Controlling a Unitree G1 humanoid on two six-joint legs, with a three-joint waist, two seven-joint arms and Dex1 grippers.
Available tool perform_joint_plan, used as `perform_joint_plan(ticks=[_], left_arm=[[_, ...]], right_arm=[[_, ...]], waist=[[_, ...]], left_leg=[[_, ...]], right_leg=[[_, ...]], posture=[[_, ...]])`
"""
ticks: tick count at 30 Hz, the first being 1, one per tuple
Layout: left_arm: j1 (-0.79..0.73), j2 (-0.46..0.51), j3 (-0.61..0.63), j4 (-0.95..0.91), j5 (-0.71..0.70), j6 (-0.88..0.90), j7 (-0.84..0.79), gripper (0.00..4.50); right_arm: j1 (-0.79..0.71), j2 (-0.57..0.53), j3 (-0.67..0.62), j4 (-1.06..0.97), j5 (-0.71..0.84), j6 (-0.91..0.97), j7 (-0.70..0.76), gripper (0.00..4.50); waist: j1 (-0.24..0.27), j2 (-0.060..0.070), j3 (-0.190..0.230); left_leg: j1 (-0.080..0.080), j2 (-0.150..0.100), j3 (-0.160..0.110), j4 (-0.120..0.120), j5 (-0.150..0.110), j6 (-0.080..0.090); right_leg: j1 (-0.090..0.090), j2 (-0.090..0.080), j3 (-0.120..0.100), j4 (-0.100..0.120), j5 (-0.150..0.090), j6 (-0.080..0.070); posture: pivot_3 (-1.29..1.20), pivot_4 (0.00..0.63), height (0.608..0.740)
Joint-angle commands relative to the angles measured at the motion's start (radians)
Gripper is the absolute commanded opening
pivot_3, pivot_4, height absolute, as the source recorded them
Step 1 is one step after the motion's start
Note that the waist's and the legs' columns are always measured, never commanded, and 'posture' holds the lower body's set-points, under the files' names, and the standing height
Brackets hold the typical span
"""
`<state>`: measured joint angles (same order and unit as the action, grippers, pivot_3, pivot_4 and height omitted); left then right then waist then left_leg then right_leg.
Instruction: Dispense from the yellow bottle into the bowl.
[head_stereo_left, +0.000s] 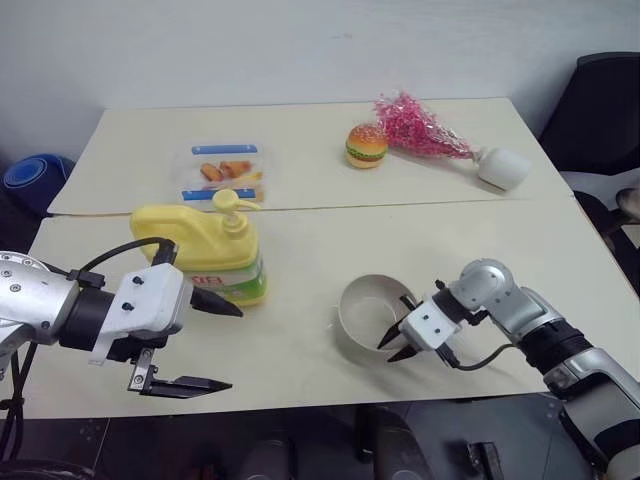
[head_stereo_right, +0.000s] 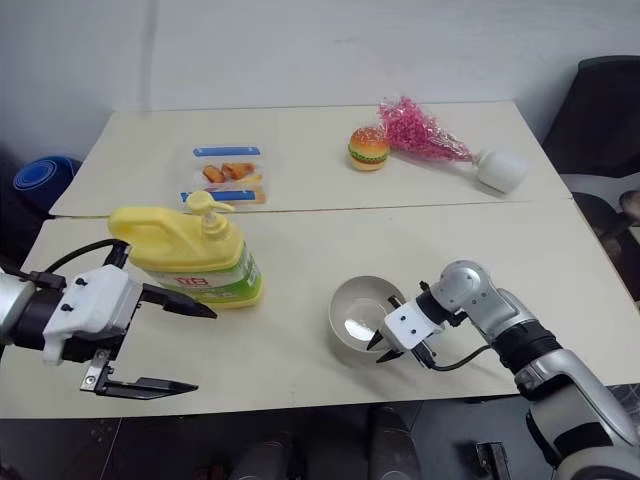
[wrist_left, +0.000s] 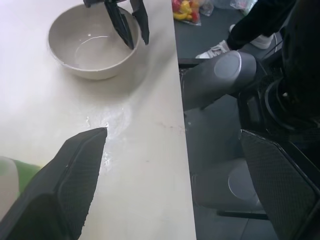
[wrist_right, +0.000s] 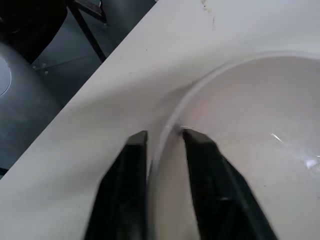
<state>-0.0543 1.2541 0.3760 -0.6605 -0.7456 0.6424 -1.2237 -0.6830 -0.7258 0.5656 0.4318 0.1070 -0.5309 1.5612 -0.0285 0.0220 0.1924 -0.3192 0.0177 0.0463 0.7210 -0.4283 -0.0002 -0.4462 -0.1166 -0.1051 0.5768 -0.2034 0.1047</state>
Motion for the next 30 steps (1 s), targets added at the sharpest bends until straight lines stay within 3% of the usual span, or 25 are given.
perform_joint_plan(ticks=[1, 9, 12, 18, 21, 26, 30], left_arm=[[-0.007, -0.005, 0.004, 0.0, 0.008, -0.014, -0.002, 4.5], [-0.059, -0.026, -0.017, 0.013, -0.005, -0.006, 0.032, 4.5], [-0.16, -0.036, 0.002, 0.06, -0.08, 0.046, 0.079, 4.5], [-0.34, -0.046, 0.065, 0.137, -0.284, 0.187, 0.186, 4.5], [-0.44, -0.059, 0.103, 0.228, -0.359, 0.231, 0.274, 3.9], [-0.527, -0.084, 0.074, 0.316, -0.301, 0.209, 0.358, 2.32], [-0.606, -0.1, 0.001, 0.371, -0.25, 0.193, 0.37, 1.02]], right_arm=[[0.003, -0.009, -0.007, -0.029, 0.035, -0.003, 0.053, 0.01], [0.014, -0.05, -0.039, -0.132, 0.084, 0.068, 0.053, 0.01], [-0.026, -0.072, -0.042, -0.206, 0.134, 0.16, 0.053, 0.01], [-0.17, 0.021, -0.107, -0.279, 0.203, 0.472, 0.008, 0.01], [-0.28, 0.079, -0.11, -0.277, 0.172, 0.59, -0.014, 0.0], [-0.395, 0.16, -0.137, -0.325, 0.223, 0.802, -0.014, 0.0], [-0.427, 0.2, -0.127, -0.317, 0.189, 0.766, 0.007, 0.0]], waist=[[0.0, 0.0, 0.0], [0.001, 0.0, 0.0], [0.001, 0.0, 0.0], [-0.004, -0.001, 0.0], [-0.001, -0.002, 0.001], [0.0, -0.002, 0.001], [0.002, -0.006, 0.0]], left_leg=[[0.0, 0.0, 0.0, 0.0, 0.0, 0.0], [0.0, 0.0, 0.0, 0.0, 0.0, 0.0], [0.0, 0.0, 0.0, 0.0, 0.0, 0.0], [0.001, 0.001, 0.0, 0.003, 0.0, -0.001], [0.0, 0.001, -0.001, 0.003, 0.0, -0.003], [0.0, 0.001, -0.001, 0.004, 0.001, -0.003], [-0.001, 0.0, -0.001, 0.003, 0.001, -0.003]], right_leg=[[0.0, 0.0, 0.0, 0.0, 0.0, 0.0], [0.0, 0.0, 0.0, 0.0, 0.0, 0.0], [0.0, 0.0, 0.0, 0.0, 0.0, 0.0], [0.0, 0.0, 0.001, 0.005, 0.0, -0.001], [-0.002, 0.0, 0.001, 0.007, 0.0, -0.002], [-0.003, 0.001, 0.0, 0.008, 0.0, -0.002], [-0.003, 0.0, -0.001, 0.007, 0.0, -0.002]], posture=[[0.0, 0.15, 0.74], [0.0, 0.15, 0.74], [0.0, 0.15, 0.74], [0.0, 0.15, 0.74], [0.0, 0.15, 0.74], [0.0, 0.15, 0.74], [0.0, 0.15, 0.74]])
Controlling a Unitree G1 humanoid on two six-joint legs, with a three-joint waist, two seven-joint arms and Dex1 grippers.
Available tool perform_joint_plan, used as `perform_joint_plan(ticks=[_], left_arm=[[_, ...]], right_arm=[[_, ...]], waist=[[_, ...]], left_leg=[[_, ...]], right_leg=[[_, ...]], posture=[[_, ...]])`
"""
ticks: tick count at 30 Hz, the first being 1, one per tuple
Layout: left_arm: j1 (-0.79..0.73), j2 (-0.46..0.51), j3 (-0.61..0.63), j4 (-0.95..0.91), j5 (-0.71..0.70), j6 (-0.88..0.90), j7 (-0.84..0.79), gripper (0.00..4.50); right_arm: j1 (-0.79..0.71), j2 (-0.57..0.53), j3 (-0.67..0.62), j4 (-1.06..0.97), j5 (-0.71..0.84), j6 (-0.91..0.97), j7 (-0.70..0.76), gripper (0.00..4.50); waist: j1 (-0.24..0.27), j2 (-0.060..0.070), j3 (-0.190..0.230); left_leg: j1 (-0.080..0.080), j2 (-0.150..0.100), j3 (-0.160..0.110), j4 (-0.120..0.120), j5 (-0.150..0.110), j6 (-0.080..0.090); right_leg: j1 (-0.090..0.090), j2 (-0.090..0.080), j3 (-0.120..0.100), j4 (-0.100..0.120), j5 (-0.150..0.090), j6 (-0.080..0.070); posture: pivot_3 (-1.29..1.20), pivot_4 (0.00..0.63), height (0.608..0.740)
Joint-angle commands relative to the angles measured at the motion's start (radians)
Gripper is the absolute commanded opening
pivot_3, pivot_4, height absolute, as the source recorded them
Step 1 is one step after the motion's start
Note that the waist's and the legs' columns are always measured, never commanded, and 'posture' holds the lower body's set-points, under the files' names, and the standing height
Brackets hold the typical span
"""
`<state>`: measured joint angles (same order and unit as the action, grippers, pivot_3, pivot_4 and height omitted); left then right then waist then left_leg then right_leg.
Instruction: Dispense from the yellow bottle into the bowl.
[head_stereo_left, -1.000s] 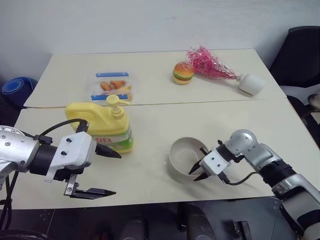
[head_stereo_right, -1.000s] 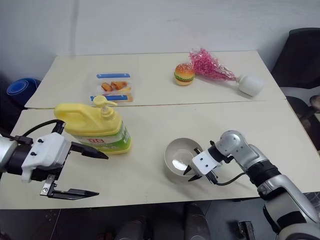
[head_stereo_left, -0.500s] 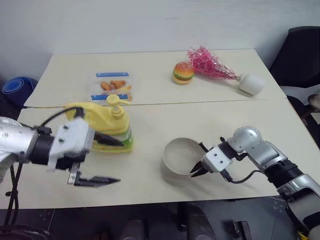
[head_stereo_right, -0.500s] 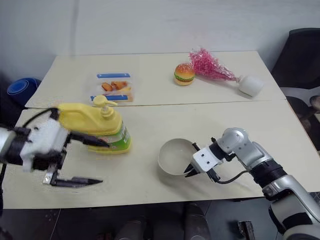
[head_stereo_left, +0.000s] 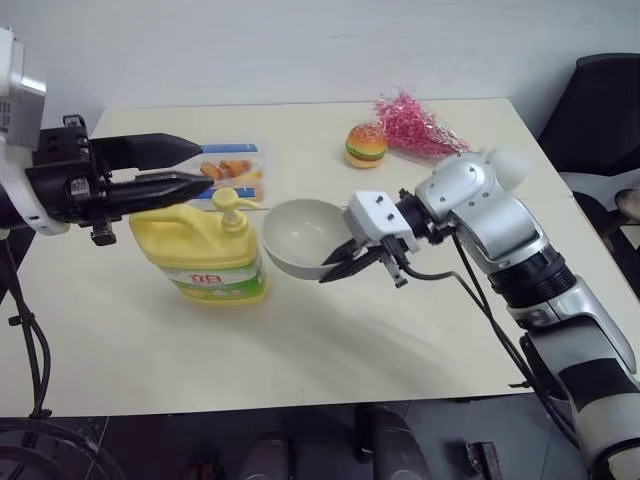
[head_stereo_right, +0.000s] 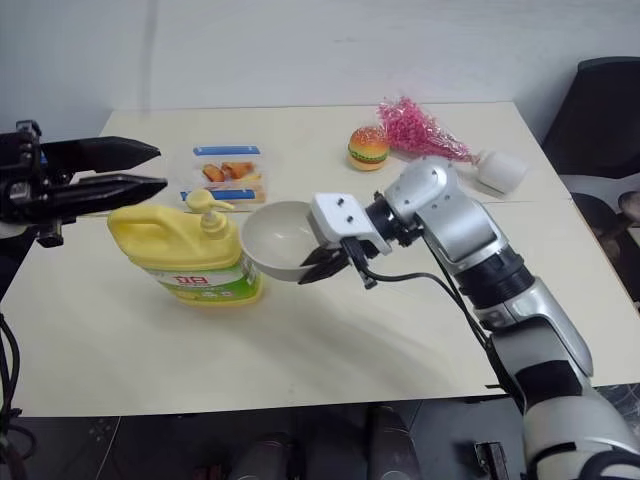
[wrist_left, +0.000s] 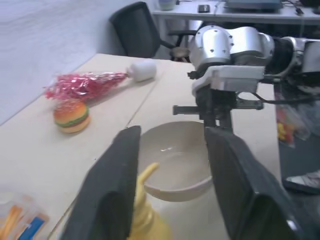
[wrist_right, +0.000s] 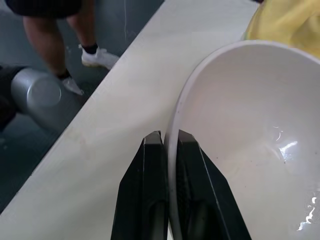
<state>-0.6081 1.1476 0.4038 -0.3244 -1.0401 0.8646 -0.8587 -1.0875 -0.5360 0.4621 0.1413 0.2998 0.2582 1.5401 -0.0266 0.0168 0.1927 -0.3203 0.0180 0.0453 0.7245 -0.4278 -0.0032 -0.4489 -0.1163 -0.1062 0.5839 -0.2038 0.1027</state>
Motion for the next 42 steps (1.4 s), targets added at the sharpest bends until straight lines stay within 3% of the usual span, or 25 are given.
perform_joint_plan(ticks=[1, 3, 4, 20, 34, 42], left_arm=[[-0.063, 0.012, -0.049, 0.048, 0.073, -0.043, -0.011, 0.7], [-0.08, 0.017, -0.081, 0.073, 0.109, -0.054, -0.035, 0.03], [-0.084, 0.017, -0.094, 0.082, 0.125, -0.061, -0.047, 0.01], [0.011, 0.001, -0.123, 0.059, 0.279, -0.136, -0.107, 0.01], [0.111, -0.029, -0.125, 0.015, 0.352, -0.184, -0.094, 0.01], [0.049, -0.067, -0.086, 0.046, 0.313, -0.158, -0.046, 0.01]], right_arm=[[-0.027, 0.013, -0.02, -0.022, -0.011, -0.032, 0.038, 0.0], [-0.035, 0.018, -0.016, 0.001, -0.032, -0.063, 0.049, 0.0], [-0.042, 0.023, -0.016, 0.015, -0.041, -0.071, 0.048, 0.0], [-0.19, 0.177, -0.027, 0.283, -0.167, -0.197, 0.019, 0.0], [-0.213, 0.192, -0.034, 0.328, -0.185, -0.232, 0.035, 0.0], [-0.219, 0.193, -0.035, 0.338, -0.187, -0.24, 0.04, 0.0]], waist=[[0.0, -0.001, 0.0], [-0.003, -0.001, 0.0], [-0.005, -0.002, 0.0], [-0.034, -0.002, 0.0], [-0.035, -0.002, 0.0], [-0.033, -0.002, 0.0]], left_leg=[[0.0, 0.0, 0.0, 0.0, 0.0, 0.0], [0.0, 0.0, 0.001, -0.001, 0.0, 0.0], [0.0, 0.0, 0.002, -0.002, 0.0, 0.0], [-0.005, 0.0, 0.007, -0.002, 0.001, -0.001], [-0.005, 0.001, 0.008, -0.002, 0.001, -0.002], [-0.004, 0.001, 0.008, -0.001, 0.001, -0.003]], right_leg=[[0.0, 0.0, 0.0, 0.0, 0.0, 0.0], [0.0, 0.0, -0.001, 0.0, 0.0, 0.0], [0.0, 0.0, -0.001, -0.001, 0.0, 0.0], [-0.012, 0.0, 0.0, 0.004, 0.0, 0.0], [-0.014, 0.0, 0.001, 0.006, 0.0, -0.001], [-0.013, 0.0, 0.002, 0.007, 0.0, -0.001]], posture=[[0.0, 0.15, 0.74], [0.0, 0.15, 0.74], [0.0, 0.15, 0.74], [0.0, 0.15, 0.74], [0.0, 0.15, 0.74], [0.0, 0.15, 0.74]])
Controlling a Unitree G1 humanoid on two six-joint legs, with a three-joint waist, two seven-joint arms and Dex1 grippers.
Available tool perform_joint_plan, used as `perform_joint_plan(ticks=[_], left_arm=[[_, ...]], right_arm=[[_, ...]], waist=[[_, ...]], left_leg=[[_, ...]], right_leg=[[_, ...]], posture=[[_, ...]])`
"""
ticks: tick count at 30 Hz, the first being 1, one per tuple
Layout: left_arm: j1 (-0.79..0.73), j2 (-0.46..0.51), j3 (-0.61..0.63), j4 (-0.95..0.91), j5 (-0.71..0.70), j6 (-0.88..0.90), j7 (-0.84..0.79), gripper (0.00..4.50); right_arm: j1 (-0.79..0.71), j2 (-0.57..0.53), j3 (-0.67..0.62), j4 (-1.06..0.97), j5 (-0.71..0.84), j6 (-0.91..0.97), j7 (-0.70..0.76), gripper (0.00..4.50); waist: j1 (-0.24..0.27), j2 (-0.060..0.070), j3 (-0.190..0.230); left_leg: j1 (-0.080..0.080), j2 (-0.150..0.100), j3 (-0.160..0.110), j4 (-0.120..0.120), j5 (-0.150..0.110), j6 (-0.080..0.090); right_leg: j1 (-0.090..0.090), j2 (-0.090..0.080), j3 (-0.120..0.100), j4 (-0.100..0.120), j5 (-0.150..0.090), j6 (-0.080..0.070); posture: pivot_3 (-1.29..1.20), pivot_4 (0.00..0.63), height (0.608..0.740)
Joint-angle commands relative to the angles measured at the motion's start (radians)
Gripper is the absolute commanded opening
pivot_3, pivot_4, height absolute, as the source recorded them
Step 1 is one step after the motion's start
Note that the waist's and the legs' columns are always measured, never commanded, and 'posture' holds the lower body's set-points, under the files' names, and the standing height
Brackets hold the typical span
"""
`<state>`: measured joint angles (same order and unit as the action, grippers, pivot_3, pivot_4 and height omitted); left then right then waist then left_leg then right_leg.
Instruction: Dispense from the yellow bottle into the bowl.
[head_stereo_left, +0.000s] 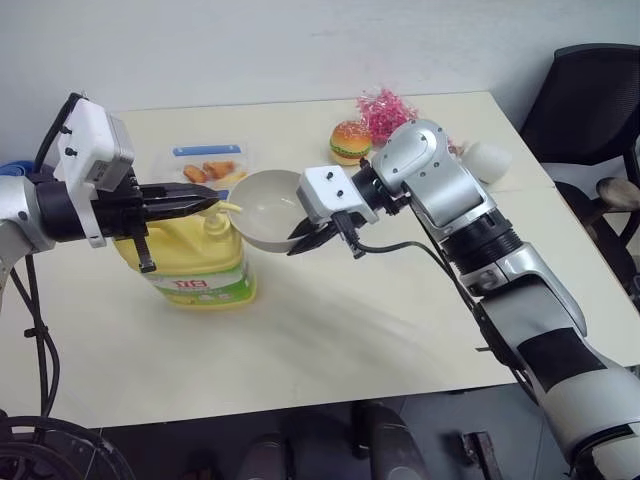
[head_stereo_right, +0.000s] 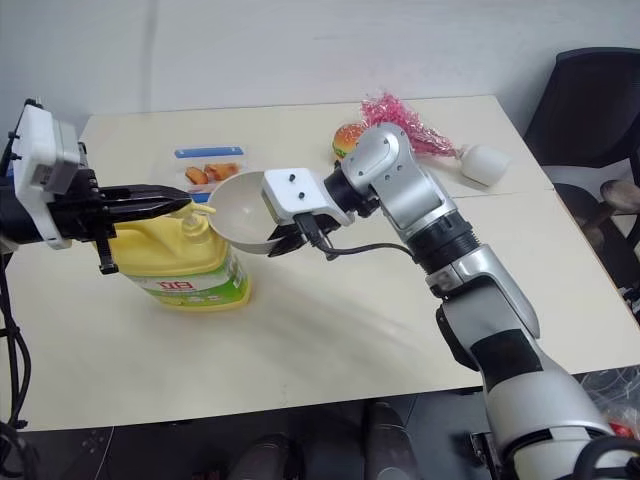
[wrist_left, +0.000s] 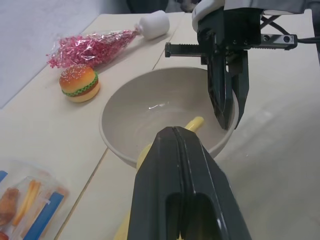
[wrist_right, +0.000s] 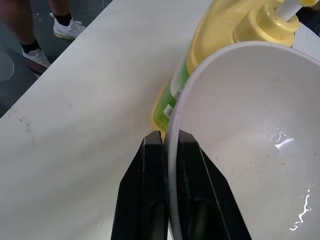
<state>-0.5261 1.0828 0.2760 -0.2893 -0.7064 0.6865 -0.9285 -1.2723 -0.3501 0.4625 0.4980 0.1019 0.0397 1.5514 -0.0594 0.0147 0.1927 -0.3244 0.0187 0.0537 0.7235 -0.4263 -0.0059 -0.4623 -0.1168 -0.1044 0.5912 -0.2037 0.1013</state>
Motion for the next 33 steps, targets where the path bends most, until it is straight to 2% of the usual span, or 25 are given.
perform_joint_plan(ticks=[1, 8, 18, 25, 33], left_arm=[[-0.043, -0.004, 0.049, 0.013, -0.033, 0.042, 0.034, 0.01], [0.003, 0.005, 0.054, -0.012, -0.012, 0.052, 0.026, 0.01], [0.044, -0.008, -0.013, -0.039, 0.041, 0.048, 0.048, 0.01], [-0.088, -0.098, -0.027, -0.014, 0.015, 0.058, 0.13, 0.01], [-0.042, -0.133, -0.039, -0.041, 0.023, 0.081, 0.147, 0.01]], right_arm=[[-0.035, 0.008, -0.036, -0.017, 0.011, -0.022, 0.029, 0.0], [-0.04, 0.014, -0.035, -0.005, 0.009, -0.032, 0.029, 0.0], [-0.044, 0.021, -0.033, 0.003, 0.007, -0.041, 0.03, 0.0], [-0.042, 0.023, -0.033, 0.004, 0.002, -0.044, 0.028, 0.0], [-0.04, 0.025, -0.036, 0.001, -0.002, -0.041, 0.024, 0.0]], waist=[[0.0, 0.0, 0.0], [-0.001, 0.0, 0.0], [0.0, 0.0, 0.0], [0.003, 0.0, 0.0], [-0.002, 0.0, 0.0]], left_leg=[[0.0, 0.0, 0.0, 0.0, 0.0, 0.0], [-0.001, 0.0, 0.0, -0.001, 0.0, 0.0], [0.001, 0.0, 0.0, -0.001, 0.0, 0.0], [0.001, 0.0, 0.0, 0.0, 0.001, -0.001], [0.0, 0.001, 0.001, -0.002, 0.001, -0.001]], right_leg=[[0.0, 0.0, 0.0, 0.0, 0.0, 0.0], [-0.001, 0.0, 0.0, -0.001, 0.0, 0.0], [0.0, 0.0, 0.0, 0.0, 0.0, 0.0], [0.0, 0.0, 0.0, 0.001, 0.001, -0.002], [-0.001, 0.0, 0.0, 0.0, 0.001, -0.002]], posture=[[0.0, 0.15, 0.74], [0.0, 0.15, 0.74], [0.0, 0.15, 0.74], [0.0, 0.15, 0.74], [0.0, 0.15, 0.74]])
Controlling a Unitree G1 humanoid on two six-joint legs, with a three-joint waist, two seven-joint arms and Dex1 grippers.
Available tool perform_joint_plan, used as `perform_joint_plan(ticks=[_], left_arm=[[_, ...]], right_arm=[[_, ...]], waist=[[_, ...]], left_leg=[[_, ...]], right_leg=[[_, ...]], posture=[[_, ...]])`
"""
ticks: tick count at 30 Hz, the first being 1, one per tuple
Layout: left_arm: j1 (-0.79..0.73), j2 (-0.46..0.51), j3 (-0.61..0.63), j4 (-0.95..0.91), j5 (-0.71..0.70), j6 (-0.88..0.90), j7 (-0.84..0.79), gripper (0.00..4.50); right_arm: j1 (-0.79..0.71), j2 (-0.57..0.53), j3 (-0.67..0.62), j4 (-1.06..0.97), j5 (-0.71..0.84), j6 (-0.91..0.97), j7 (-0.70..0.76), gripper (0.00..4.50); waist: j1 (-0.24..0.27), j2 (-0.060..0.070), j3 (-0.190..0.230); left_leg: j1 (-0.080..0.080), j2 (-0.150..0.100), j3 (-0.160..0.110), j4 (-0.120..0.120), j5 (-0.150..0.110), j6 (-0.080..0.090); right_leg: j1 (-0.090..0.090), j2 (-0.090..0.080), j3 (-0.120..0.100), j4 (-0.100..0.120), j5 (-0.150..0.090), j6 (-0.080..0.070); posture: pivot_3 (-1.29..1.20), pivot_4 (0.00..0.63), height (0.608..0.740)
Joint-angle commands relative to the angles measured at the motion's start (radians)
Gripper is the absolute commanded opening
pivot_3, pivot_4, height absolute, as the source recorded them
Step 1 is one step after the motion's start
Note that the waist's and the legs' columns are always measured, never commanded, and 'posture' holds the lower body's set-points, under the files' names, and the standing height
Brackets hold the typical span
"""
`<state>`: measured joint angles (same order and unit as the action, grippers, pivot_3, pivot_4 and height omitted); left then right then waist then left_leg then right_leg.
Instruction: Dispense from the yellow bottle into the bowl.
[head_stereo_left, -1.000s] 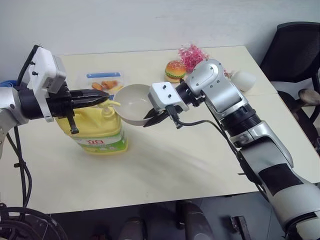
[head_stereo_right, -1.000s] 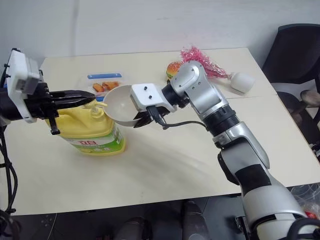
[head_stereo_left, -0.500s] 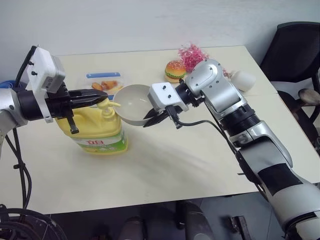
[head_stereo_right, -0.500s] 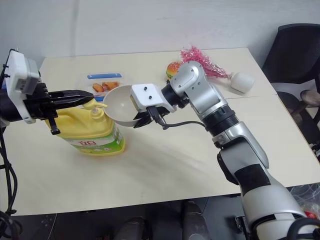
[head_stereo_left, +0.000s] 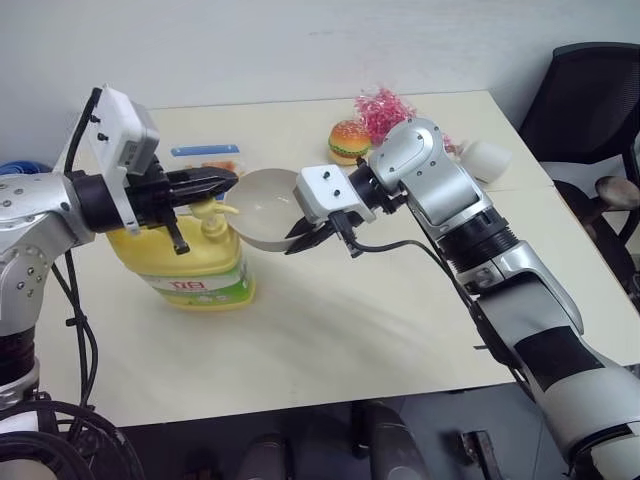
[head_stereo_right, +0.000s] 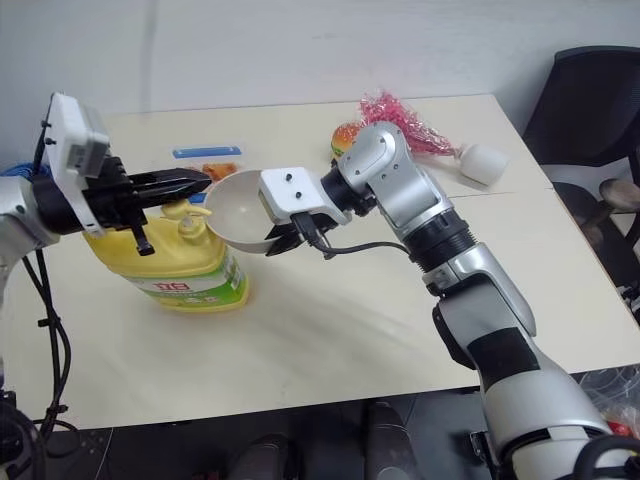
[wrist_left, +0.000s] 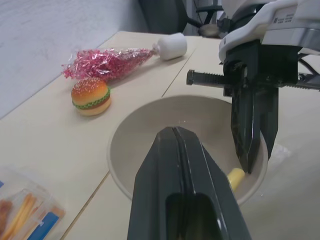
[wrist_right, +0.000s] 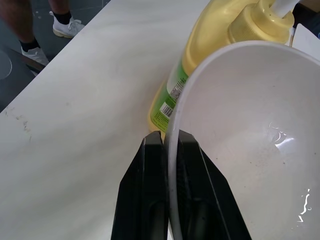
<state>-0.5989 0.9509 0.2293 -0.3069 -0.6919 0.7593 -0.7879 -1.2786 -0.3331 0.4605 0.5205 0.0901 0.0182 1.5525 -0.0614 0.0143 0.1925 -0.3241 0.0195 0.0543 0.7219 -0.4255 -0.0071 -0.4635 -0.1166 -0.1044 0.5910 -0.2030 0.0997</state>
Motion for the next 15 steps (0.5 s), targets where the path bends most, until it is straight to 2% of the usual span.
perform_joint_plan(ticks=[1, 10, 15], left_arm=[[0.042, 0.001, 0.005, -0.031, 0.011, 0.01, 0.005, 0.01], [0.109, 0.025, -0.02, -0.05, 0.044, -0.003, -0.004, 0.01], [0.101, 0.033, -0.028, -0.029, 0.055, -0.017, -0.016, 0.01]], right_arm=[[-0.033, 0.008, -0.034, -0.023, 0.01, -0.019, 0.024, 0.0], [-0.028, -0.014, -0.024, -0.067, 0.018, -0.017, 0.056, 0.0], [-0.019, -0.062, 0.027, -0.149, 0.066, -0.003, 0.062, 0.0]], waist=[[0.0, 0.0, 0.0], [0.002, 0.0, 0.0], [0.003, 0.0, 0.0]], left_leg=[[0.0, 0.0, 0.0, 0.0, 0.0, 0.0], [0.003, 0.001, 0.001, 0.0, 0.002, -0.003], [0.004, 0.001, 0.001, 0.0, 0.003, -0.004]], right_leg=[[0.0, 0.0, 0.0, 0.0, 0.0, 0.0], [0.002, 0.0, 0.001, 0.003, 0.001, -0.003], [0.002, 0.0, 0.001, 0.003, 0.002, -0.004]], posture=[[0.0, 0.15, 0.74], [0.0, 0.15, 0.74], [0.0, 0.15, 0.74]])
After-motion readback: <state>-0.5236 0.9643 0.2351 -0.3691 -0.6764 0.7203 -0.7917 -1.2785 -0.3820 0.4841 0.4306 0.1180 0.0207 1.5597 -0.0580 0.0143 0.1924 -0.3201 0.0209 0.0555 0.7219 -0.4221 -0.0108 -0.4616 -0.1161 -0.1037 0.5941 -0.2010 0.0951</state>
